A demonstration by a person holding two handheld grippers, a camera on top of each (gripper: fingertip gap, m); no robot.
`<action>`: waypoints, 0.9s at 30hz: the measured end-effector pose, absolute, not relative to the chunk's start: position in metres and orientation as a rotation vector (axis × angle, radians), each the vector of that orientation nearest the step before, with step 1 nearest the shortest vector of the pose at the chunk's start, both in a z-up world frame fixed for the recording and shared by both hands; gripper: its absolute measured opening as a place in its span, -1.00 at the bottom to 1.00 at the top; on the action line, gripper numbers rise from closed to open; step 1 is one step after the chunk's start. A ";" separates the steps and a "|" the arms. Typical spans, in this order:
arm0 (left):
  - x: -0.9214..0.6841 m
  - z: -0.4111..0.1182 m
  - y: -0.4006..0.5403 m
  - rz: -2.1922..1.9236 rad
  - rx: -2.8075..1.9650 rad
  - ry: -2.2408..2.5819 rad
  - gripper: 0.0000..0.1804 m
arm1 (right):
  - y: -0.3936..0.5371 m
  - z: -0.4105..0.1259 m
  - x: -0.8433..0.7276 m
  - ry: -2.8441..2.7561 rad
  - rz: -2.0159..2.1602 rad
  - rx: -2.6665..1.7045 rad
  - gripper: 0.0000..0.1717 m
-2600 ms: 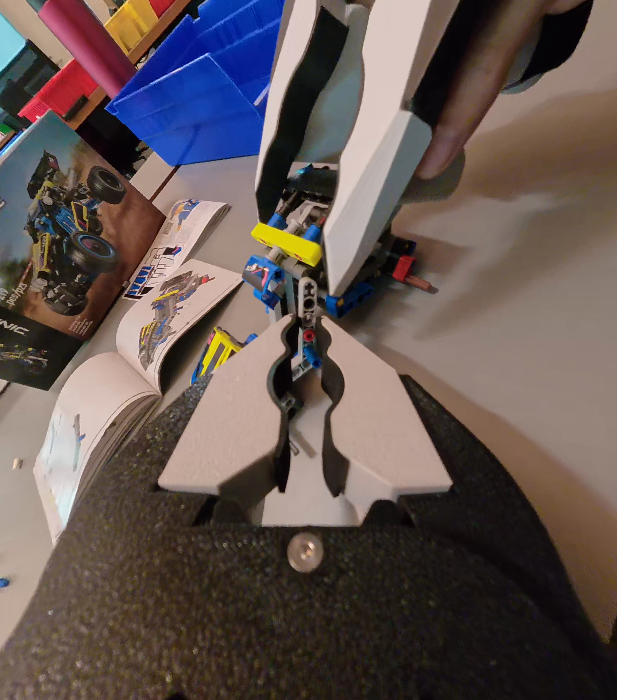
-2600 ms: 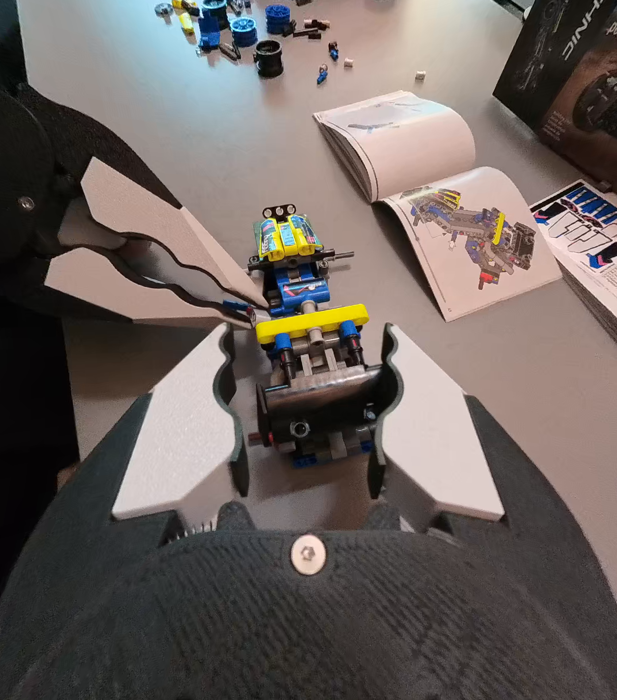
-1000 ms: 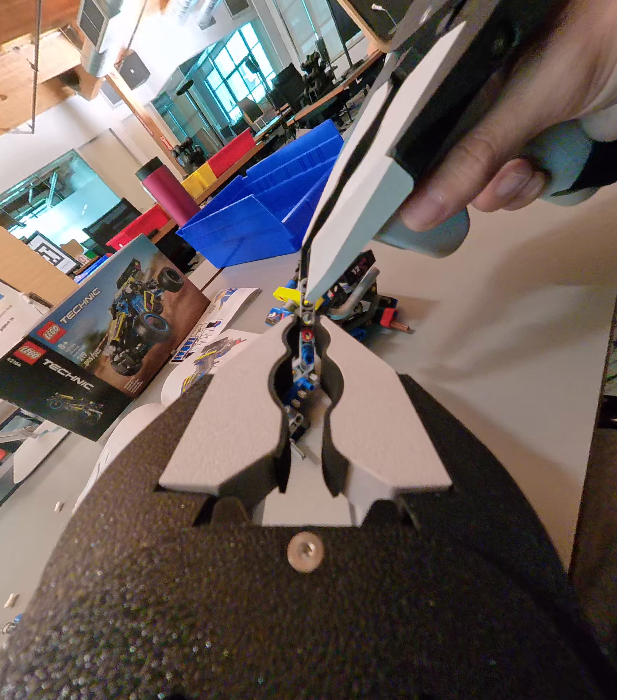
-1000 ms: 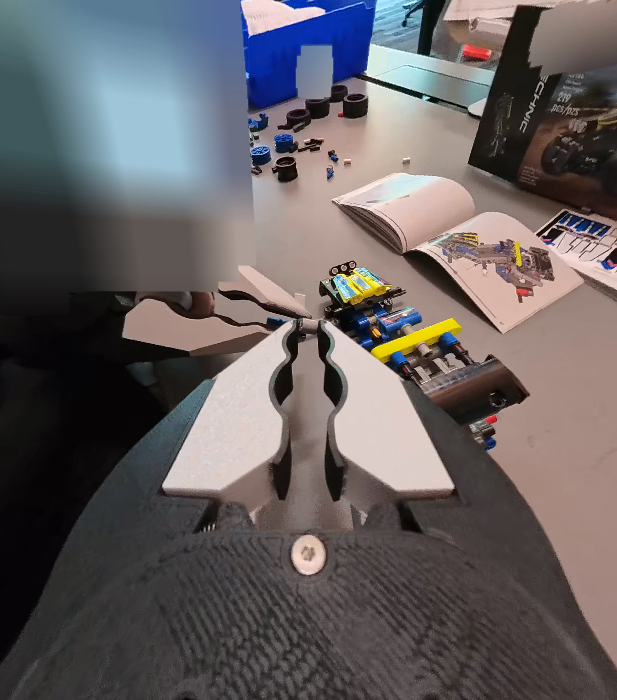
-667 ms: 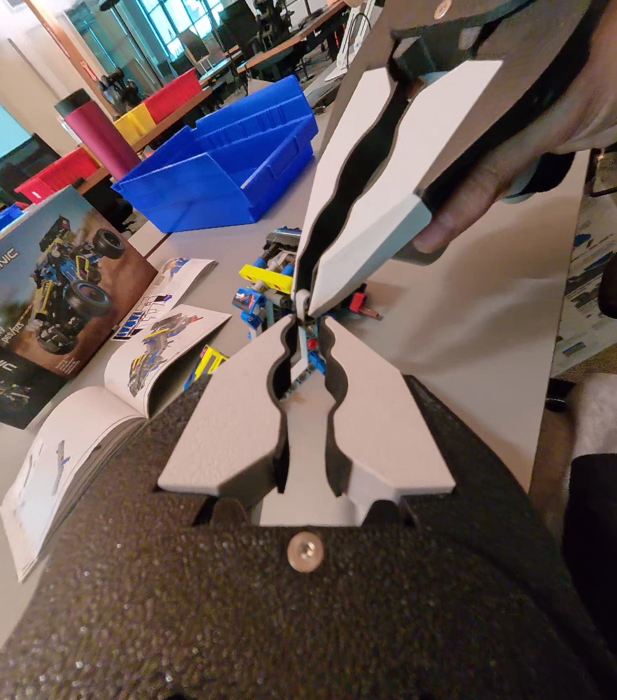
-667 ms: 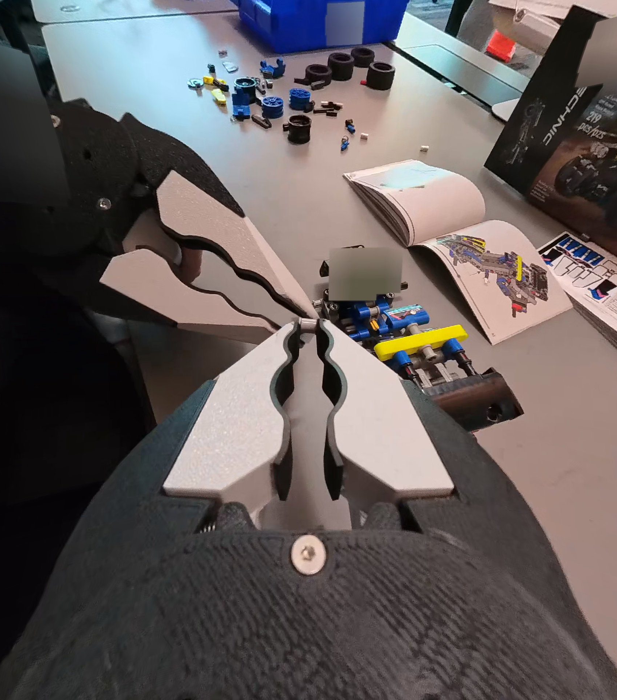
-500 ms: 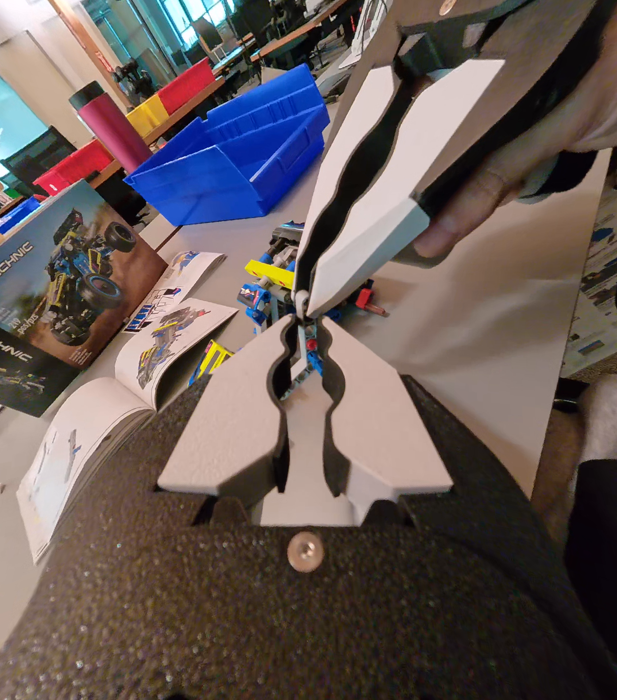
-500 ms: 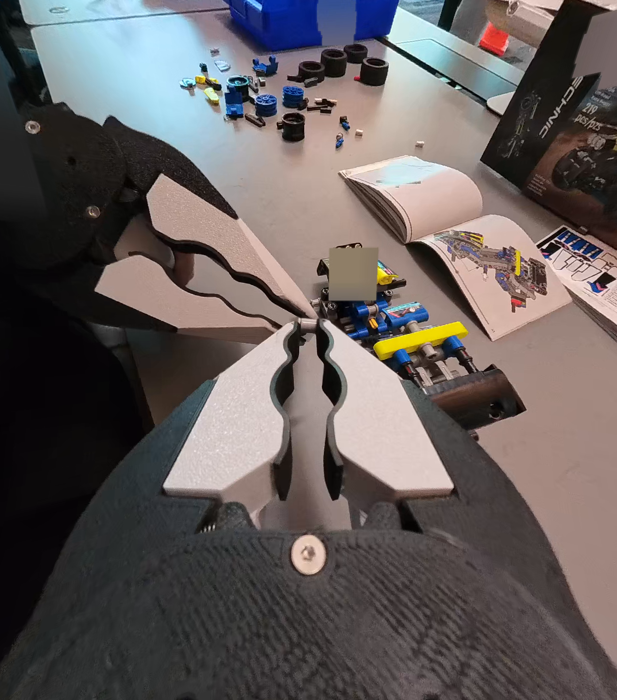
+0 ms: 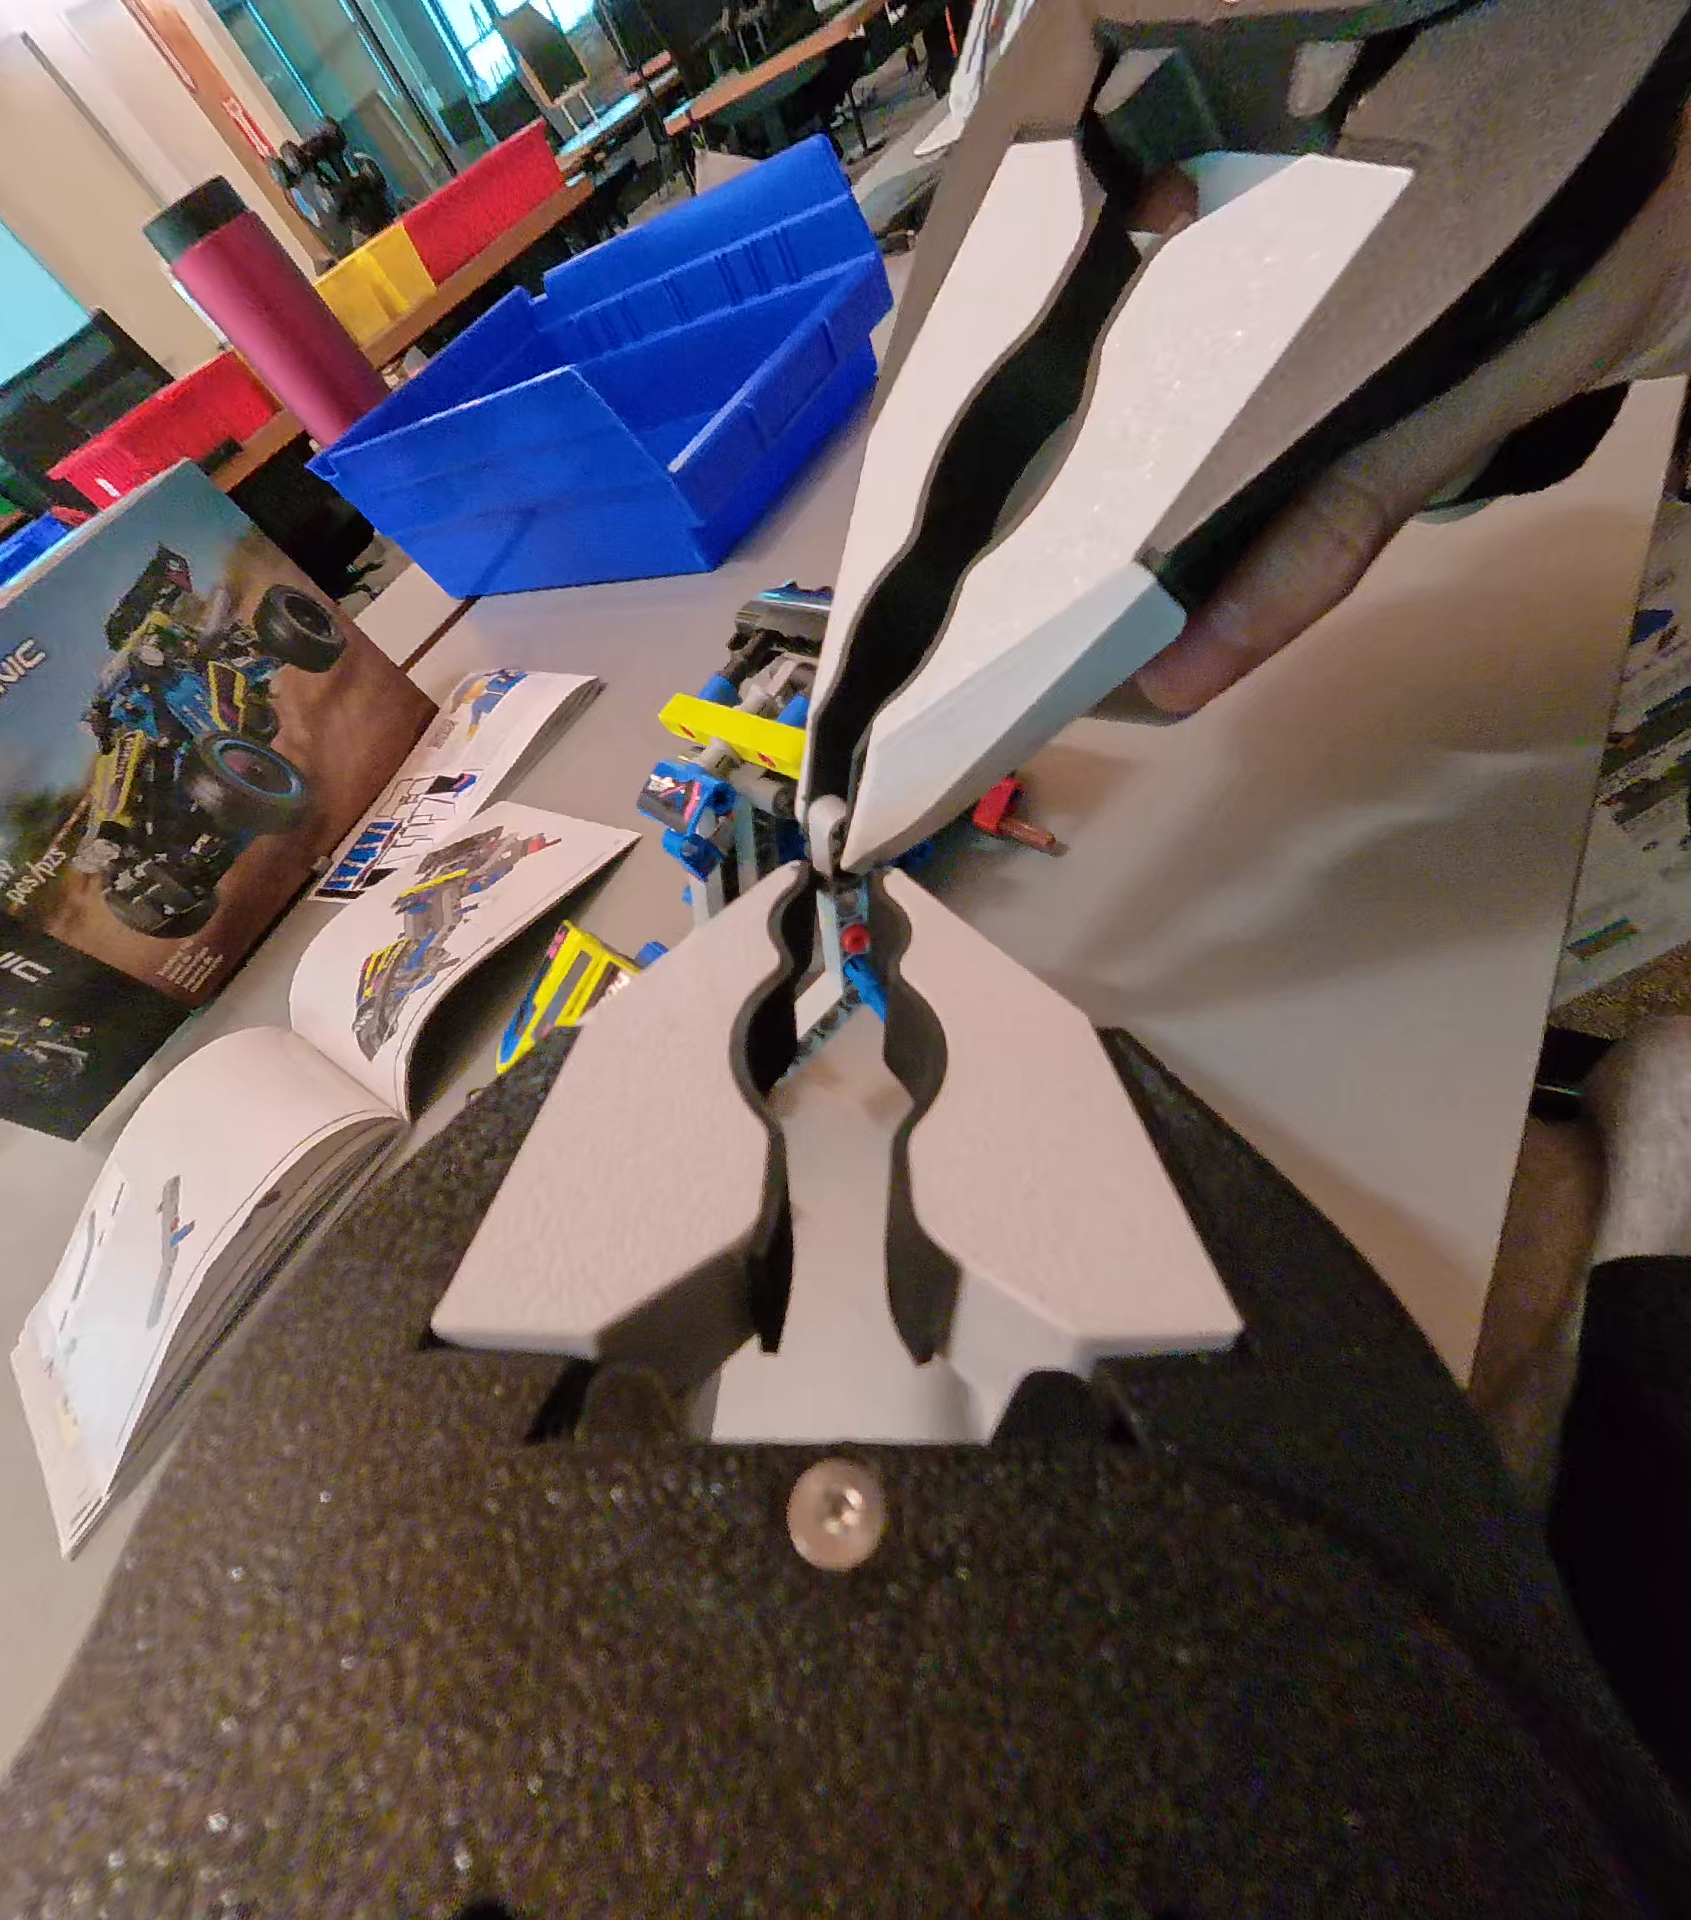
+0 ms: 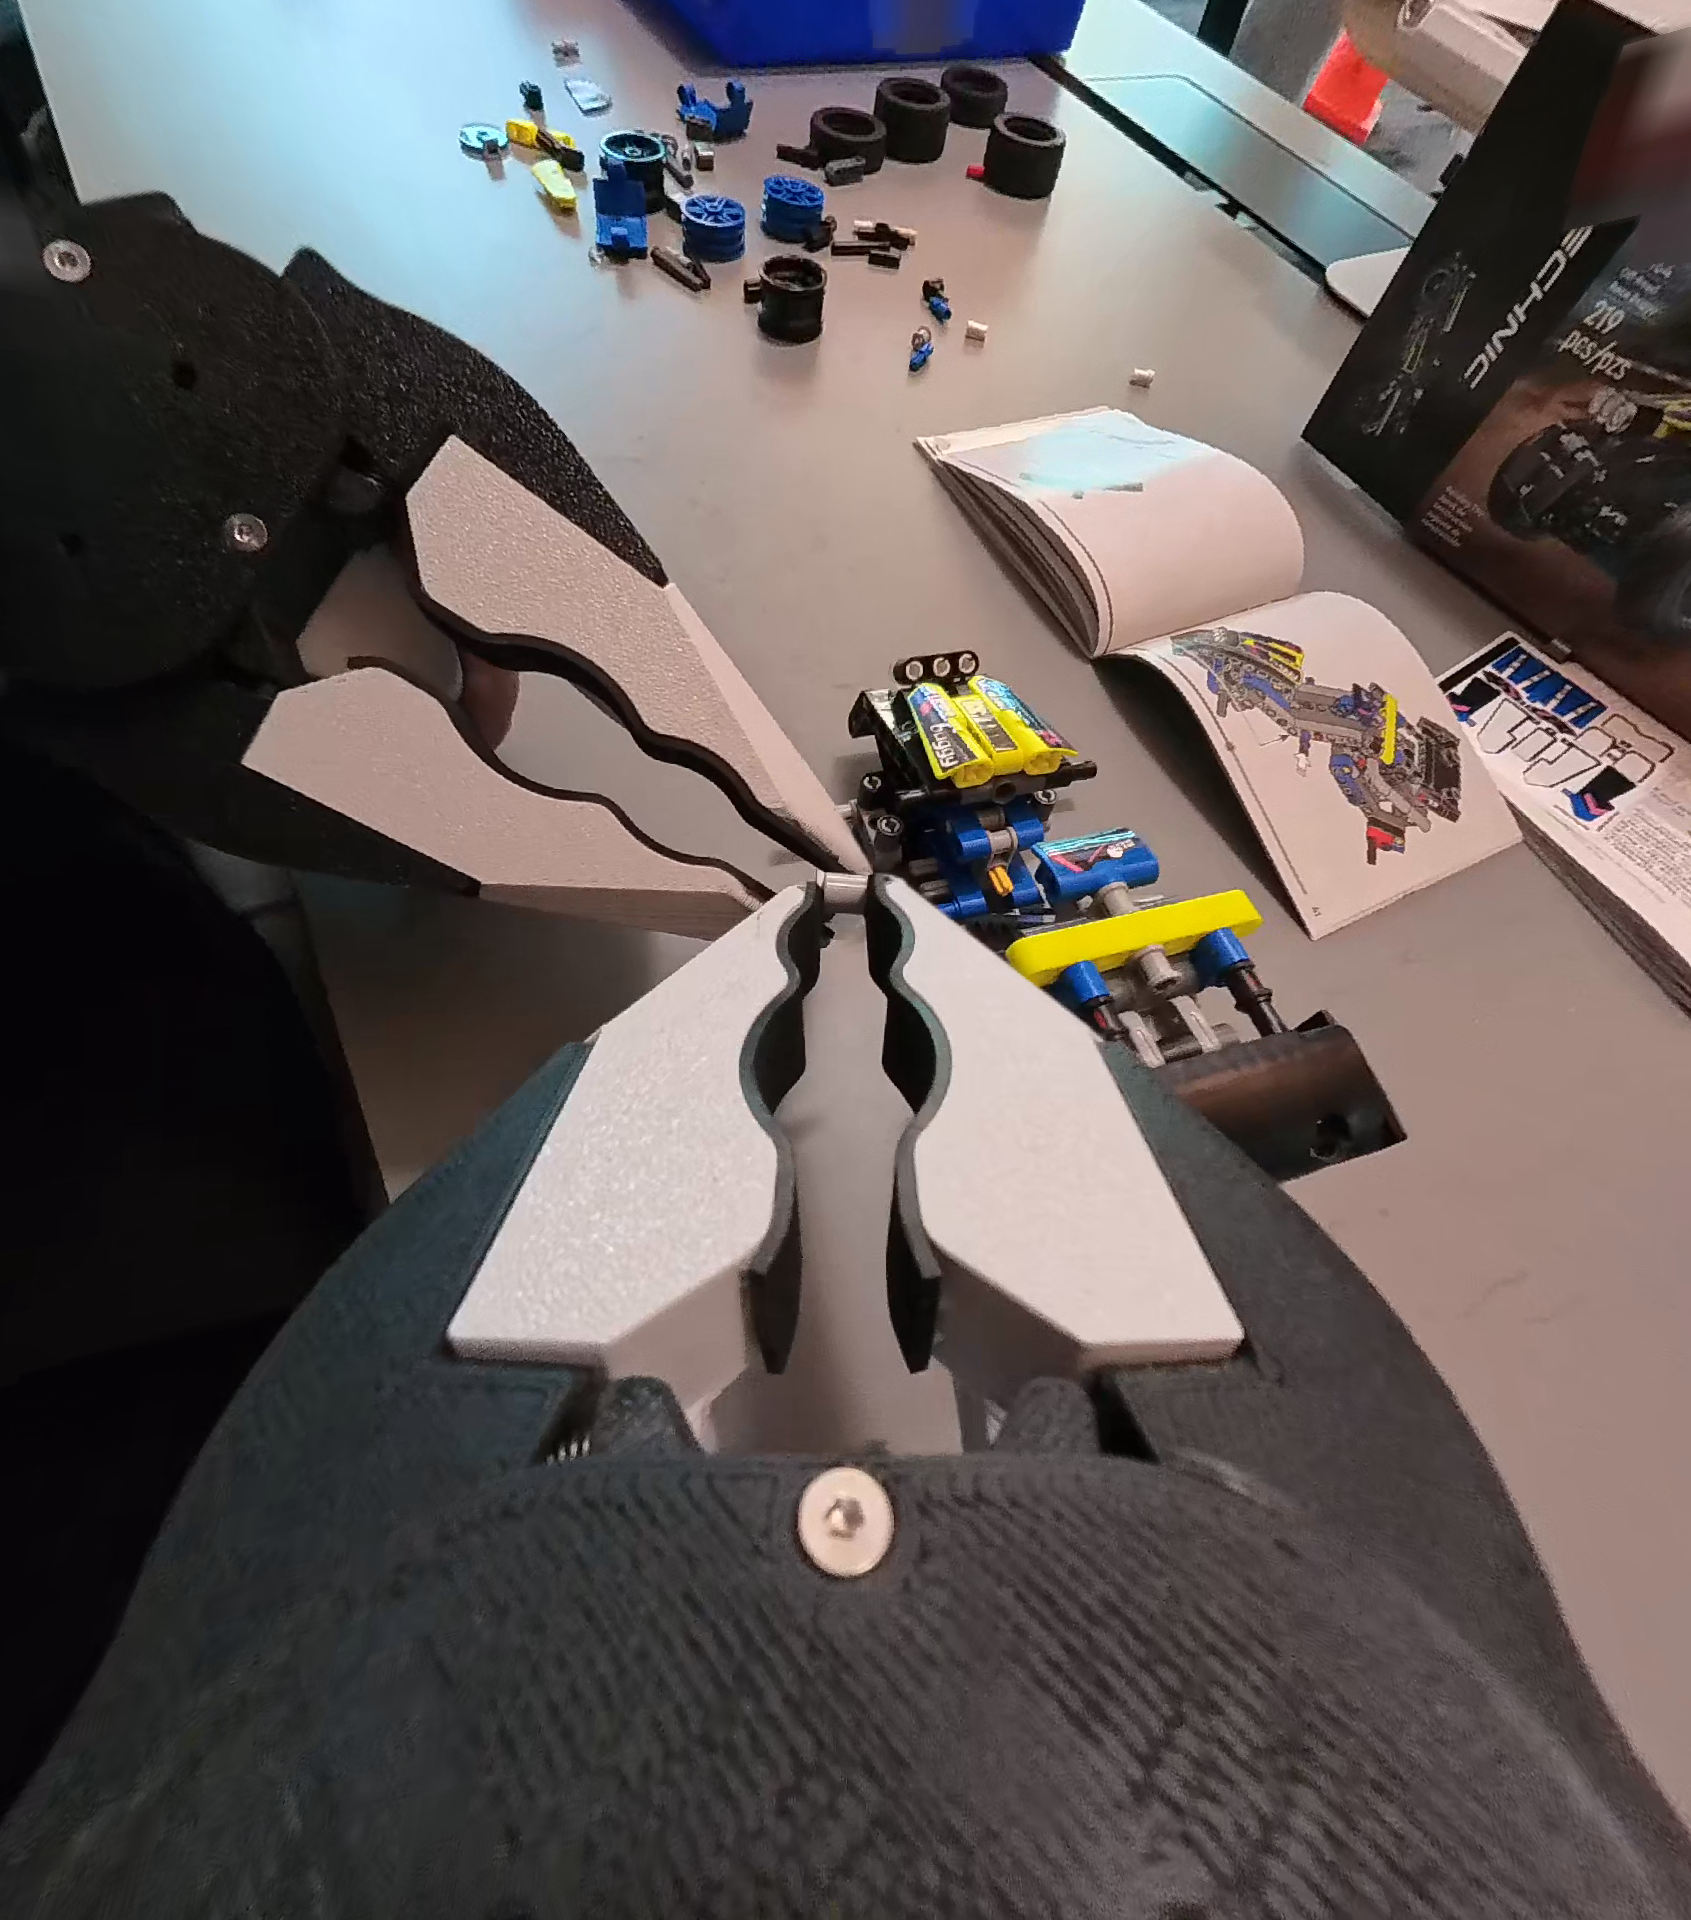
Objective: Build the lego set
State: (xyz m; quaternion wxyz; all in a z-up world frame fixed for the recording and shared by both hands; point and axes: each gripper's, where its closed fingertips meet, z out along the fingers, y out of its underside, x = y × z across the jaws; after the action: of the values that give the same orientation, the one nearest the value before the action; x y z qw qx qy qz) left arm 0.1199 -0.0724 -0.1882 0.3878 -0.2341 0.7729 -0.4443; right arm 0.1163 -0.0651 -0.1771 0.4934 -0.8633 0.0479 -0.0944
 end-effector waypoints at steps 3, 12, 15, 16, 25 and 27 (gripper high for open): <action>0.121 -0.187 -0.071 -1.141 -0.597 1.951 -0.94 | -0.064 -0.176 0.117 0.121 -0.233 -2.092 -0.93; 0.124 -0.185 -0.071 -1.154 -0.590 1.919 -0.94 | -0.067 -0.176 0.121 0.158 -0.223 -2.095 -0.92; 0.125 -0.184 -0.072 -1.107 -0.549 1.899 -0.95 | -0.068 -0.175 0.122 0.169 -0.216 -2.088 -0.92; 0.126 -0.185 -0.072 -1.092 -0.544 1.902 -0.95 | -0.070 -0.177 0.122 0.167 -0.228 -2.103 -0.92; 0.144 -0.195 -0.067 -0.948 -0.567 1.877 -0.95 | -0.081 -0.157 0.146 0.193 -0.360 -2.085 -0.48; 0.147 -0.196 -0.065 -0.933 -0.580 1.882 -0.95 | -0.084 -0.158 0.158 0.208 -0.363 -2.097 -0.26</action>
State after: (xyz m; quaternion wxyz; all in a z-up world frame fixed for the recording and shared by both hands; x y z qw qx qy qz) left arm 0.1468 -0.0655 -0.1962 0.4627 -0.2359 0.7656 -0.3795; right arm 0.1578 -0.0837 -0.1581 0.4807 -0.8599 0.0852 -0.1488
